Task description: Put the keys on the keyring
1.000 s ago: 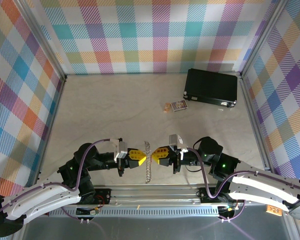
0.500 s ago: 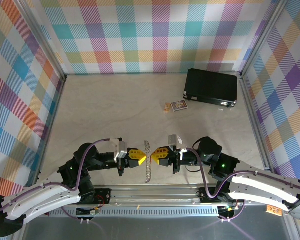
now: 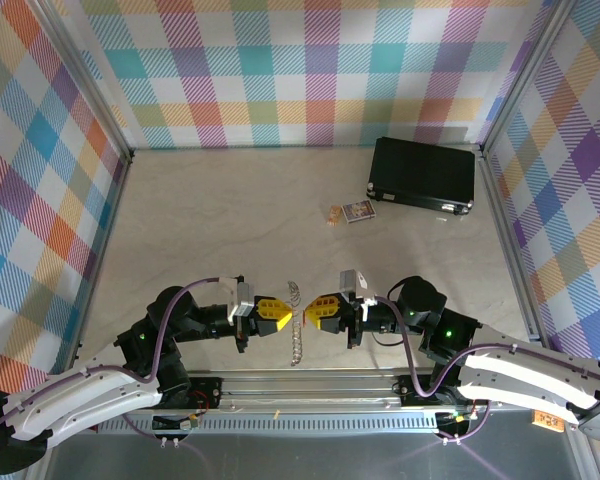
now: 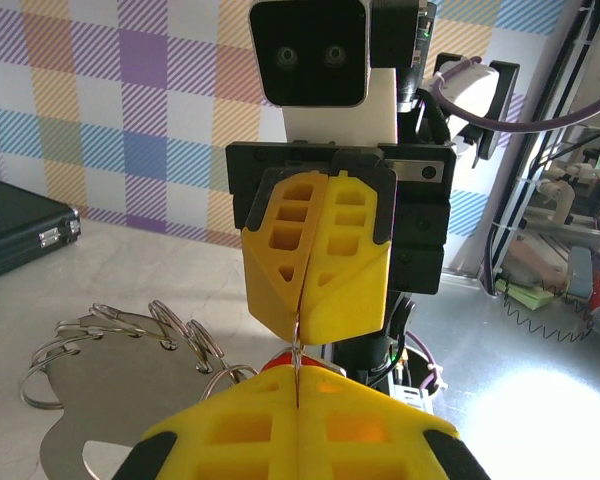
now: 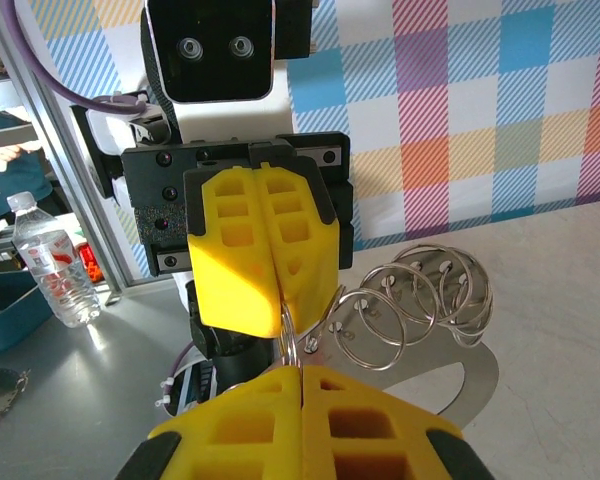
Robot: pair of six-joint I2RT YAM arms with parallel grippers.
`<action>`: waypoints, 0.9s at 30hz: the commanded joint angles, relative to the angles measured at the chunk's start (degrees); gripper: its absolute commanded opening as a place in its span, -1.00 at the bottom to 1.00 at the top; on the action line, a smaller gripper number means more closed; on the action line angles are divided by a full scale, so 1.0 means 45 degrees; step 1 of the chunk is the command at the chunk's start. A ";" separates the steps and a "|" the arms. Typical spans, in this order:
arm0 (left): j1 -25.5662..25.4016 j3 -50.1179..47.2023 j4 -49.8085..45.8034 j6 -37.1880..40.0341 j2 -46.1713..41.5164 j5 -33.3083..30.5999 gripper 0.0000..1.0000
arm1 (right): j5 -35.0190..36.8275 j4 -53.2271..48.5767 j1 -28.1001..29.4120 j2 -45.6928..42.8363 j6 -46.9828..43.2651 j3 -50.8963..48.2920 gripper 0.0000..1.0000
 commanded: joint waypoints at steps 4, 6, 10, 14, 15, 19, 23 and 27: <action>-0.0085 -0.0079 0.0503 0.0148 -0.0243 -0.0151 -1.00 | -0.0089 0.0165 0.0129 -0.0137 0.0108 0.0018 -1.00; -0.0086 -0.0086 0.0524 0.0151 -0.0216 -0.0217 -1.00 | -0.0084 0.0067 0.0152 -0.0151 0.0066 0.0037 -1.00; -0.0074 -0.0003 0.0378 0.0168 -0.0204 -0.0182 -1.00 | 0.0140 0.0230 0.0203 -0.0295 0.0069 -0.0216 -1.00; -0.0088 -0.0023 0.0290 0.0243 -0.0299 -0.0219 -1.00 | 0.0126 0.0169 0.0209 -0.0181 -0.0046 -0.0042 -1.00; -0.0089 -0.0023 0.0307 0.0255 -0.0302 -0.0191 -1.00 | 0.0126 0.0201 0.0205 -0.0160 -0.0029 -0.0041 -1.00; -0.0089 -0.0061 0.0329 0.0255 -0.0293 -0.0178 -1.00 | 0.0184 0.0391 0.0211 -0.0122 -0.0029 -0.0087 -1.00; -0.0089 -0.0120 0.0397 0.0218 -0.0353 -0.0200 -1.00 | 0.0262 0.0379 0.0215 -0.0100 -0.0056 -0.0066 -1.00; -0.0077 -0.0072 0.0392 0.0197 -0.0353 -0.0168 -1.00 | 0.0307 0.0519 0.0225 -0.0130 -0.0035 -0.0085 -1.00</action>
